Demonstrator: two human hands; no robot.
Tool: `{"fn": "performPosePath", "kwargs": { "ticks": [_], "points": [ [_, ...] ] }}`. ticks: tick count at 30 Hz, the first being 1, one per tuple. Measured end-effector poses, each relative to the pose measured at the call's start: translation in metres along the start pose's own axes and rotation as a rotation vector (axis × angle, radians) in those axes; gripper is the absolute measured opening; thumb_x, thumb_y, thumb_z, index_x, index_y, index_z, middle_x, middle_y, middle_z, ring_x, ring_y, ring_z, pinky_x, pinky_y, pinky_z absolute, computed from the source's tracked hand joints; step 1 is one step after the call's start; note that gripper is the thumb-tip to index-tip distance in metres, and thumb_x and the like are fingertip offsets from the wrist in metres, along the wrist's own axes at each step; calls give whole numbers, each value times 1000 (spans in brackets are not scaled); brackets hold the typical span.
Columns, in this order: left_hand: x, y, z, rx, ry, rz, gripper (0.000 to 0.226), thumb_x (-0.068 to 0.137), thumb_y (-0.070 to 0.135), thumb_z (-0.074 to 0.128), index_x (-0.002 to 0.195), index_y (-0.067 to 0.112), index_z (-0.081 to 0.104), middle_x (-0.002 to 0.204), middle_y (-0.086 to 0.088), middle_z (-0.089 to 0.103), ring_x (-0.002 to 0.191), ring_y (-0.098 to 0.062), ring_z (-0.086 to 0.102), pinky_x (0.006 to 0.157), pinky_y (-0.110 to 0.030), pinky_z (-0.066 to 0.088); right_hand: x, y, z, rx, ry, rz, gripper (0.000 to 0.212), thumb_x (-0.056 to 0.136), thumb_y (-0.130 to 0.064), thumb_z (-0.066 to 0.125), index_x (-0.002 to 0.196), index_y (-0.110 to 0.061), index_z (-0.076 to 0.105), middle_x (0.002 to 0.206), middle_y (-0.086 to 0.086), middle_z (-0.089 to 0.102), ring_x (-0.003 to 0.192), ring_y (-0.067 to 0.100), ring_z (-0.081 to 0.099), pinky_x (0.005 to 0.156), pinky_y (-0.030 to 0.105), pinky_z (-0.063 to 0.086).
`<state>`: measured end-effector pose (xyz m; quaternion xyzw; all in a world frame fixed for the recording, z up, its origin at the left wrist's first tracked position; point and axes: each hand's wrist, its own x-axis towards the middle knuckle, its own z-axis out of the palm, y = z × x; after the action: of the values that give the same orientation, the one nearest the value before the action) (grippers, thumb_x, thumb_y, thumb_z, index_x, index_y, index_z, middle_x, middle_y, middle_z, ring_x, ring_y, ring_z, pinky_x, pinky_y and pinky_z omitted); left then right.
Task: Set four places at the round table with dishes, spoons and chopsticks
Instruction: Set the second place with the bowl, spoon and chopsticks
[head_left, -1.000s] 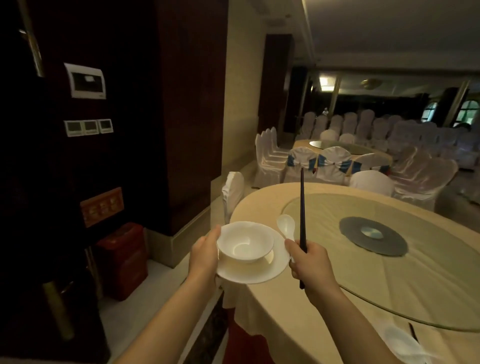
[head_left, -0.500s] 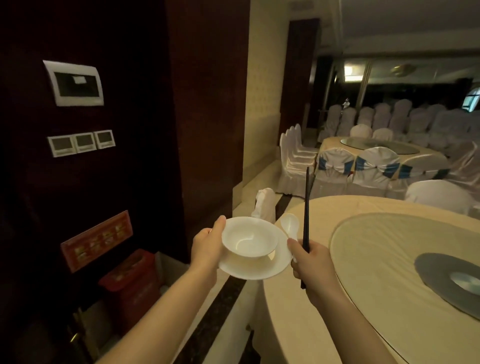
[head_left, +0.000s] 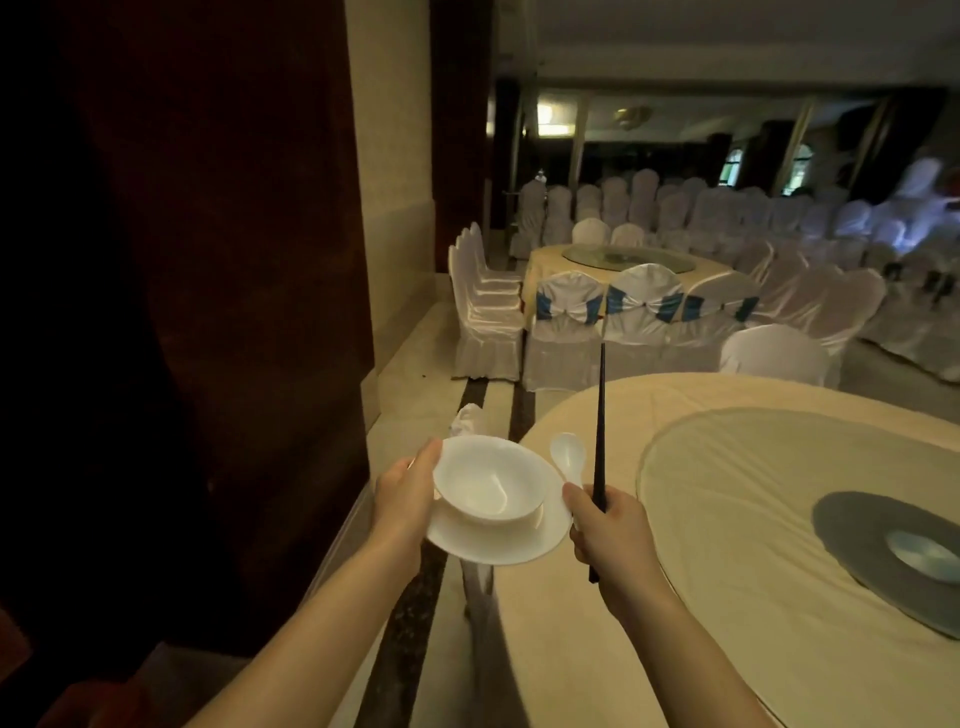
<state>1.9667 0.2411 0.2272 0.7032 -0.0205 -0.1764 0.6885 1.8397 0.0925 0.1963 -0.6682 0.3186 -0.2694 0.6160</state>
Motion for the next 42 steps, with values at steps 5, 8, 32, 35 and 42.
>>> {"fn": "performPosePath", "kwargs": {
  "ticks": [5, 8, 32, 35, 42],
  "points": [
    [100, 18, 35, 45, -157, -24, 35, 94, 50, 57, 102, 20, 72, 96, -7, 73, 87, -24, 68, 68, -34, 52, 75, -3, 22, 6, 154, 37, 25, 93, -23, 60, 73, -11, 51, 51, -4, 43, 47, 17, 34, 48, 32, 29],
    [157, 21, 60, 50, -231, -33, 34, 93, 47, 58, 109, 20, 71, 100, -8, 72, 88, -26, 66, 66, -33, 50, 118, -2, 28, -9, 217, 43, 25, 93, -21, 59, 72, -13, 48, 50, -5, 41, 46, 17, 33, 47, 31, 27],
    [470, -6, 346, 379, -1006, 9, 43, 92, 55, 57, 116, 21, 67, 109, -2, 71, 101, -24, 67, 91, -47, 54, 382, 89, 31, -48, 1003, 264, 35, 89, -37, 59, 85, -2, 56, 67, 7, 53, 59, 21, 47, 57, 38, 41],
    [485, -27, 376, 441, -1129, 20, 28, 96, 49, 56, 99, 23, 65, 99, 2, 68, 90, -19, 64, 85, -42, 51, 392, 108, 38, -51, 1157, 317, 29, 92, -36, 59, 78, -11, 55, 68, 5, 56, 60, 21, 51, 59, 38, 44],
    [508, -93, 408, 591, -1354, 65, 24, 95, 53, 55, 94, 31, 65, 100, 8, 69, 90, -14, 65, 75, -36, 50, 396, 155, 72, 2, 1386, 459, 27, 96, -30, 59, 89, -3, 58, 68, 7, 60, 47, 6, 54, 50, 23, 49]
  ]
}}
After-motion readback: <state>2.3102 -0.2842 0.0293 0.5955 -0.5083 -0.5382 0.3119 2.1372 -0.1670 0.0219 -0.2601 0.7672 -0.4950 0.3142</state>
